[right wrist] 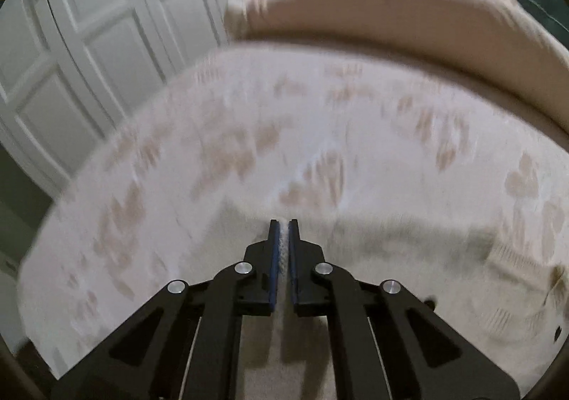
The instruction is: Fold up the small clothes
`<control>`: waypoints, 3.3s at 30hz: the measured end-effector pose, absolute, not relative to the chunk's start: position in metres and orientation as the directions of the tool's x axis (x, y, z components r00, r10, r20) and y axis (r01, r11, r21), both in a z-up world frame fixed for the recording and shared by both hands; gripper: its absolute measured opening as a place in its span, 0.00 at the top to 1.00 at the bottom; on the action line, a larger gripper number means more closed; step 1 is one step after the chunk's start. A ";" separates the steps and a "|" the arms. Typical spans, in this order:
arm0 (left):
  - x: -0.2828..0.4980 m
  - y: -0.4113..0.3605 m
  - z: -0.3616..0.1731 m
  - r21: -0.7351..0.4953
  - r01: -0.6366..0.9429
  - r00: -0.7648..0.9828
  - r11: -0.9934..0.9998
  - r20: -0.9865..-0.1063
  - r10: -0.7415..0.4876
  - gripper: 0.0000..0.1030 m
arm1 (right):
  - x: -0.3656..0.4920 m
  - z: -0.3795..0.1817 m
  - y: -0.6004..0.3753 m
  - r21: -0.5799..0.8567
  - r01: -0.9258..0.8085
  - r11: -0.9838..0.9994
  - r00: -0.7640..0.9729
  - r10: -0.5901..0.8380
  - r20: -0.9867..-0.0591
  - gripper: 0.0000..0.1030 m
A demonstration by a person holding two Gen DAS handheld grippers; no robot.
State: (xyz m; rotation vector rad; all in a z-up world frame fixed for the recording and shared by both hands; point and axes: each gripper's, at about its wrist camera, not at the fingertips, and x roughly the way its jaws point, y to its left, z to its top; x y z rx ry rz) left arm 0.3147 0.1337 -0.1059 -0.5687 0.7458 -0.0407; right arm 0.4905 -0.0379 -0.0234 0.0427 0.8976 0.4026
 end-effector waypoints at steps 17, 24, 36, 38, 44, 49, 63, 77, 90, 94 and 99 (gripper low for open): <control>0.319 0.129 -0.103 -0.456 -0.172 0.728 0.873 -0.656 -0.200 0.92 | 0.332 -0.010 -0.256 0.184 0.186 0.965 0.651 0.019 -0.759 0.45; 0.326 0.112 -0.093 -0.314 -0.198 0.693 0.928 -0.715 -0.094 0.92 | 0.294 -0.059 -0.337 0.249 0.370 0.895 0.534 0.015 -0.845 0.38; 0.332 0.089 -0.091 -0.097 -0.203 0.657 0.974 -0.751 0.062 0.93 | 0.297 -0.080 -0.325 0.185 0.298 0.936 0.544 -0.007 -0.839 0.91; 0.331 0.088 -0.090 -0.091 -0.203 0.656 0.975 -0.751 0.066 0.93 | 0.299 -0.061 -0.318 0.151 0.270 0.951 0.544 -0.021 -0.839 0.89; 0.330 0.084 -0.091 -0.064 -0.202 0.657 0.977 -0.749 0.087 0.94 | 0.292 -0.002 -0.324 0.227 0.308 0.924 0.676 -0.044 -0.736 0.81; 0.330 0.084 -0.091 -0.062 -0.202 0.657 0.978 -0.748 0.088 0.94 | 0.323 -0.015 -0.298 0.239 0.195 0.951 0.635 0.064 -0.770 0.82; 0.330 0.083 -0.091 -0.061 -0.202 0.659 0.977 -0.747 0.090 0.94 | 0.336 -0.072 -0.321 0.198 0.312 0.929 0.518 0.008 -0.855 0.84; 0.296 0.102 -0.057 -0.118 -0.192 0.621 0.974 -0.783 0.028 0.47 | 0.151 0.001 -0.343 0.306 0.410 0.859 0.601 -0.001 -0.800 0.45; 0.112 0.177 -0.030 -0.216 -0.200 0.491 0.956 -0.866 -0.092 0.27 | -0.060 -0.034 -0.334 0.374 0.501 0.781 0.477 0.112 -0.872 0.36; 0.094 0.166 -0.044 -0.273 -0.194 0.449 0.942 -0.879 -0.162 0.27 | -0.062 -0.044 -0.314 0.434 0.460 0.775 0.492 0.184 -0.851 0.36; 0.090 0.159 -0.059 -0.317 -0.225 0.414 0.921 -0.887 -0.204 0.27 | -0.054 -0.051 -0.303 0.467 0.458 0.756 0.499 0.216 -0.839 0.35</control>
